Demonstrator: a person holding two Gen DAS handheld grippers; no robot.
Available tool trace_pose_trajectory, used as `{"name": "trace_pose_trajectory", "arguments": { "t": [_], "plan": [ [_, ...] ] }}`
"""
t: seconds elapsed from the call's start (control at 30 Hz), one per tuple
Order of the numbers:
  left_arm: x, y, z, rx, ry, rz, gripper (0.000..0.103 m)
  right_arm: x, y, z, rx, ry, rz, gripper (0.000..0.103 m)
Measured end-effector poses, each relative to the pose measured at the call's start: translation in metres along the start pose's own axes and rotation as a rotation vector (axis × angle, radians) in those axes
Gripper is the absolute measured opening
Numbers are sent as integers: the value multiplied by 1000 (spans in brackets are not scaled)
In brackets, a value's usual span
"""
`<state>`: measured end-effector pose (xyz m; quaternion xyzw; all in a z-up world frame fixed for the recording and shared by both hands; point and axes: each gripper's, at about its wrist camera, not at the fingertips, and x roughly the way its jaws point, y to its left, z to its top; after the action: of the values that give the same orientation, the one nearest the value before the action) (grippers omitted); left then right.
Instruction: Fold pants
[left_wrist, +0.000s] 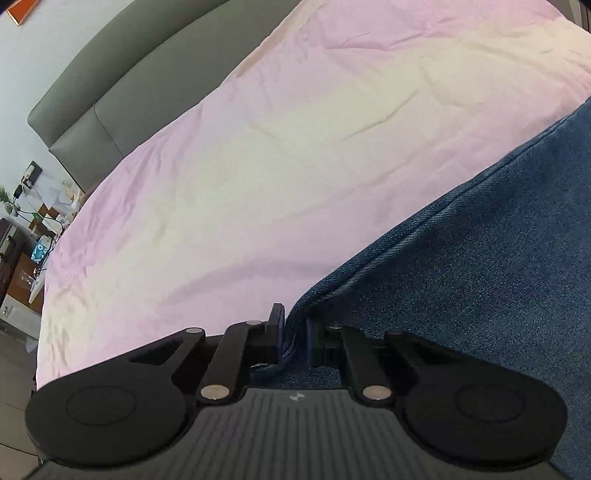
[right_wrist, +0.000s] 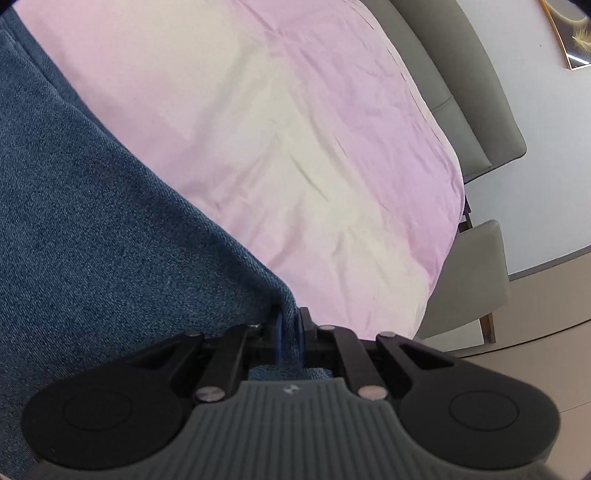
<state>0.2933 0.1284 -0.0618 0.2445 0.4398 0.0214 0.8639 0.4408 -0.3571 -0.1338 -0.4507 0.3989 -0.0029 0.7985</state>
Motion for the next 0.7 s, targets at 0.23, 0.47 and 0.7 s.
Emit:
{"name": "trace_pose_trajectory", "arguments": {
  "t": [0.23,0.47,0.7],
  "plan": [
    [40,-23,1,19,86,3,13,23,15,11,-13,44,-17,0],
    [22,-24,-20,17,87,-1,69,25,15,8,-5,39,2,29],
    [-57,-4,-47,-101,52,-58,84,-20,0,0,100,-3,75,60]
  ]
}}
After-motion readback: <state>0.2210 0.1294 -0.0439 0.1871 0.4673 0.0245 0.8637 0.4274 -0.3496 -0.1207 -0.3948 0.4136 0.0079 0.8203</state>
